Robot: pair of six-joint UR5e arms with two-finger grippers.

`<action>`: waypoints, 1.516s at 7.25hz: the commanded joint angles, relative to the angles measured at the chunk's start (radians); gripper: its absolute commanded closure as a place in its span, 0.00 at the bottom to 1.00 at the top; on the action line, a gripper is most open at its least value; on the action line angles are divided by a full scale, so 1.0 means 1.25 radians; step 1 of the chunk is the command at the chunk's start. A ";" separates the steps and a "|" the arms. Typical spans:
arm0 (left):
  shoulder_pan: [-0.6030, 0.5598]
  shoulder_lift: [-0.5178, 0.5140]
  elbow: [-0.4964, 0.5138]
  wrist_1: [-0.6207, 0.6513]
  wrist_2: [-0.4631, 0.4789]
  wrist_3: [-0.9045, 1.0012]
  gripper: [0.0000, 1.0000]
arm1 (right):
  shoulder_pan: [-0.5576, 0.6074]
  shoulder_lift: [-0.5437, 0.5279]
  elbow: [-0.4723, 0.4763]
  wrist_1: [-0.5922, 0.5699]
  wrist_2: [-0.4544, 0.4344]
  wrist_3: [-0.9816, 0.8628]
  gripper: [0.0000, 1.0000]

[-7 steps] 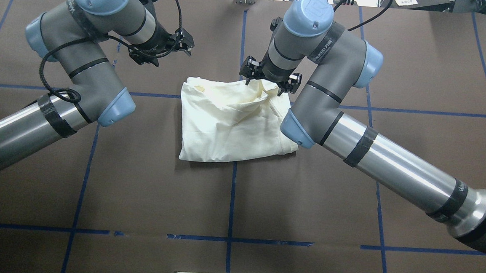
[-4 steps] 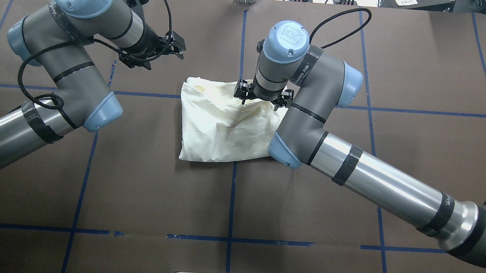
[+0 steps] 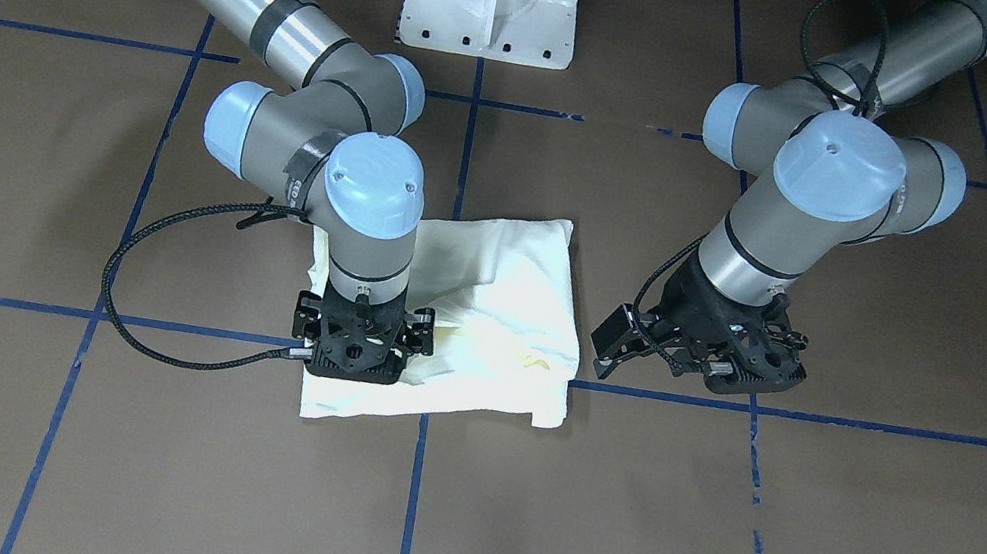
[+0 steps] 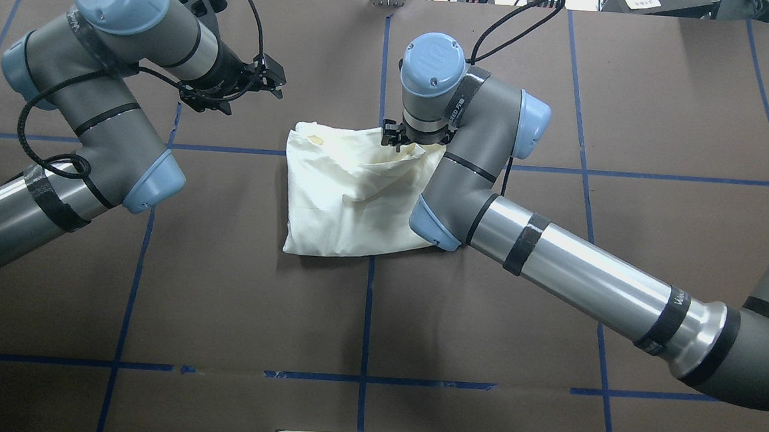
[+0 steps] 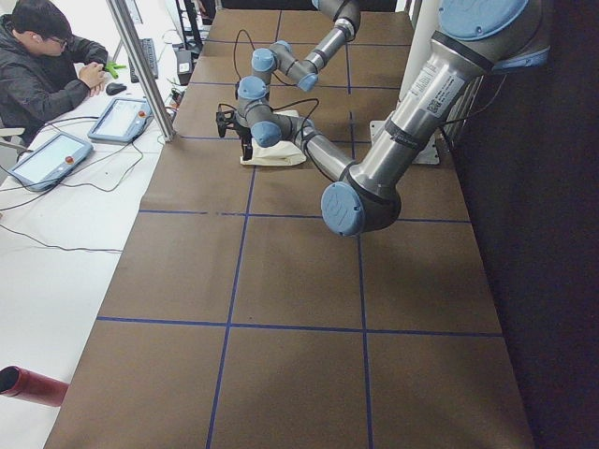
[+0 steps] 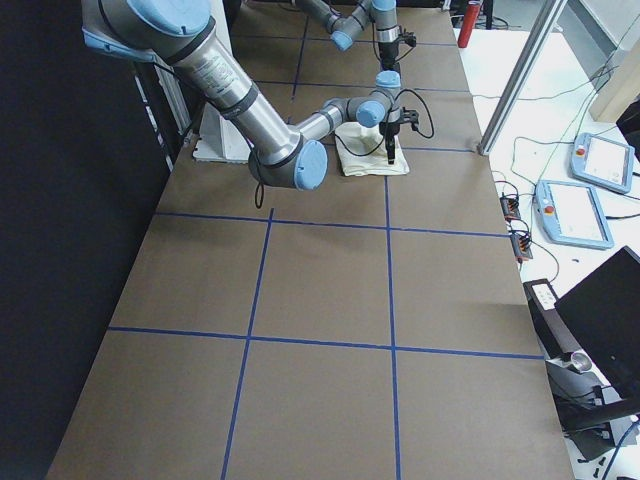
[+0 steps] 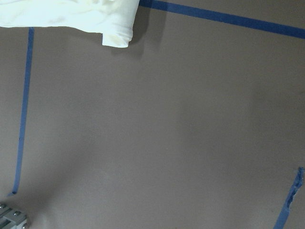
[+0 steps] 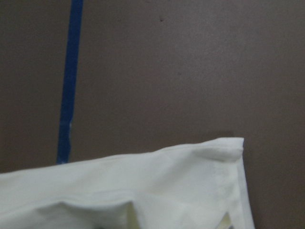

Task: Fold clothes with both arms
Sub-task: 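Release the fold and raise the right gripper away from the shirt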

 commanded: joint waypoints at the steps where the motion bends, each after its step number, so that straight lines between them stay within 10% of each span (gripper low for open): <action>1: 0.003 0.002 -0.002 -0.001 0.001 -0.002 0.00 | 0.039 0.007 -0.044 0.007 -0.030 -0.056 0.00; 5: 0.004 0.020 -0.031 -0.005 0.001 -0.002 0.00 | 0.104 0.008 -0.047 0.007 -0.023 -0.151 0.00; 8: 0.057 0.138 -0.125 -0.119 0.002 -0.059 0.00 | 0.202 -0.016 -0.029 -0.001 0.111 -0.260 0.00; 11: 0.169 0.085 -0.145 -0.118 0.005 -0.173 0.00 | 0.310 -0.099 0.032 -0.003 0.236 -0.383 0.00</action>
